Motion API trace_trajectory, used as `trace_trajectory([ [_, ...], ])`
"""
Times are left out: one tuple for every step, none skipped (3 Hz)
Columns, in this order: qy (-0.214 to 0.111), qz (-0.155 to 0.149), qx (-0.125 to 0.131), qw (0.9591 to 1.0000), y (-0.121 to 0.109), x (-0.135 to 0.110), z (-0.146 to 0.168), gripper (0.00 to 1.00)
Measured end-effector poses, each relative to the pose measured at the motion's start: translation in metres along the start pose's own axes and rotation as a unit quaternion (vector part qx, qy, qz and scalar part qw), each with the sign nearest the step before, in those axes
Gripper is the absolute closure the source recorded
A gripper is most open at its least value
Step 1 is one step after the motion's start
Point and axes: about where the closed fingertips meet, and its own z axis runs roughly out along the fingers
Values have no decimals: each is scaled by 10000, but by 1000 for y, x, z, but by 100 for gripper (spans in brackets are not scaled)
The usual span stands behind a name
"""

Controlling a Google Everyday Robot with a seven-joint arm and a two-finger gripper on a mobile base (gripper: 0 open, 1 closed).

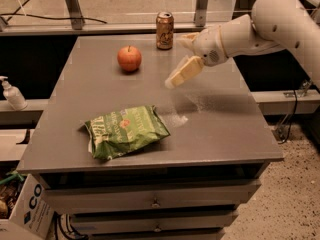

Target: Move apple near green jalapeno chip bag

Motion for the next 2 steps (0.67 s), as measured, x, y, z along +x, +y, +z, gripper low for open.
trace_trajectory([
  [-305, 30, -15, 9995, -22, -10, 38, 0],
  [-576, 127, -33, 9983, -39, -17, 68, 0],
])
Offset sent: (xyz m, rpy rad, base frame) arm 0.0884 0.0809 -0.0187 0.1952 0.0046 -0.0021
